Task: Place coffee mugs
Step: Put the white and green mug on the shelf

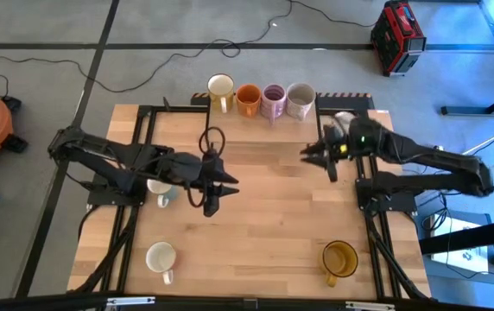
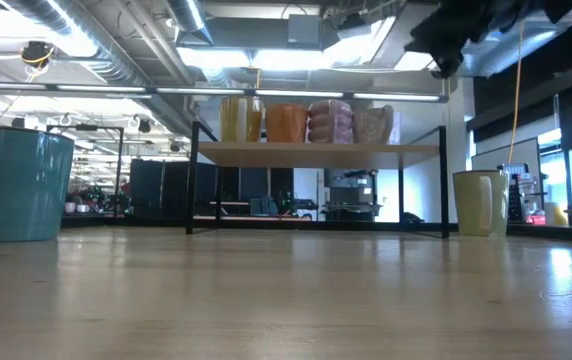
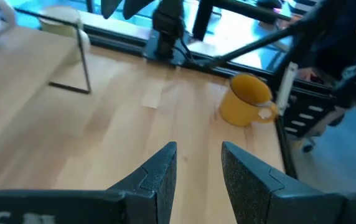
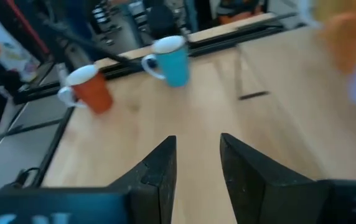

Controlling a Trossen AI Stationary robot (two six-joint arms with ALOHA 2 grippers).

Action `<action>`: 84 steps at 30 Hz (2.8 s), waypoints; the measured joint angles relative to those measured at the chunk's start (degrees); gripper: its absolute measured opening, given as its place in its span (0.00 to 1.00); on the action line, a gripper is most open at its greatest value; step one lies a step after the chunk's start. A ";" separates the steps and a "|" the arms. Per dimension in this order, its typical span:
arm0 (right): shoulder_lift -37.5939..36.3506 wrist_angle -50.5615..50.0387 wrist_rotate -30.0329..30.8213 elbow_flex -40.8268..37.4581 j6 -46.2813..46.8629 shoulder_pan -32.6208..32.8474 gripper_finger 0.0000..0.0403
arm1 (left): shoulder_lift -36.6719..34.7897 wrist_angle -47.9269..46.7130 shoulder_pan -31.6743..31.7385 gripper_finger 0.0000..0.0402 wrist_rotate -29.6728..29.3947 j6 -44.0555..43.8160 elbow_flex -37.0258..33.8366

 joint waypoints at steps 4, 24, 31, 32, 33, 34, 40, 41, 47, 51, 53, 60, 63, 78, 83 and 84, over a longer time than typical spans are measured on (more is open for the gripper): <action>2.33 3.63 10.03 0.02 3.76 13.08 0.28 | 0.00 -2.61 -3.85 0.30 -2.08 -2.77 0.00; 29.84 20.68 33.99 7.51 20.12 38.18 0.28 | -8.39 -40.54 -16.67 0.30 -5.87 -19.58 0.00; 35.80 20.68 35.89 11.94 20.34 38.18 0.28 | -11.45 -47.38 -16.65 0.30 -5.74 -27.13 -6.29; 36.28 20.62 36.28 12.18 20.37 38.18 0.28 | -12.04 -47.46 -16.66 0.30 -5.03 -28.55 -7.95; 36.79 20.89 36.41 12.47 20.68 38.18 0.28 | -12.60 -47.39 -16.67 0.30 -4.67 -30.09 -9.55; 37.13 20.99 36.41 12.55 21.41 38.18 0.28 | -13.09 -47.42 -16.65 0.30 -4.29 -31.67 -11.00; 38.19 20.55 36.46 12.52 24.93 38.18 0.28 | -14.08 -47.80 -15.60 0.34 -1.19 -38.39 -16.65; 38.36 20.83 36.49 12.53 25.57 38.18 0.28 | -14.10 -47.86 -15.32 0.36 -0.52 -38.80 -17.66; 39.27 21.19 36.49 12.57 26.34 38.18 0.28 | -13.80 -47.64 -12.94 0.43 1.82 -39.33 -23.15; 39.41 20.89 36.49 12.52 26.36 38.18 0.28 | -13.86 -47.67 -10.67 0.44 0.92 -38.21 -24.68; 39.58 20.71 36.38 12.52 26.35 38.18 0.28 | -13.86 -47.61 -9.79 0.44 0.78 -36.96 -24.74; 39.59 20.76 36.38 12.52 26.34 38.14 0.28 | -13.86 -42.70 -8.50 0.44 2.61 -30.56 -28.96; 39.59 20.92 36.36 12.52 26.53 38.14 0.28 | -13.86 -40.21 -8.35 0.44 2.93 -28.73 -31.28; 39.57 20.87 36.04 12.52 26.12 38.14 0.28 | -13.86 -36.87 -2.74 0.10 6.88 -14.53 -31.98; 39.57 20.73 35.86 12.52 27.72 38.14 0.28 | -13.86 -35.56 -2.22 0.05 6.96 -13.64 -31.98; 39.57 20.68 35.86 12.52 27.75 38.14 0.28 | -13.86 -34.65 -2.22 0.05 6.99 -13.51 -31.98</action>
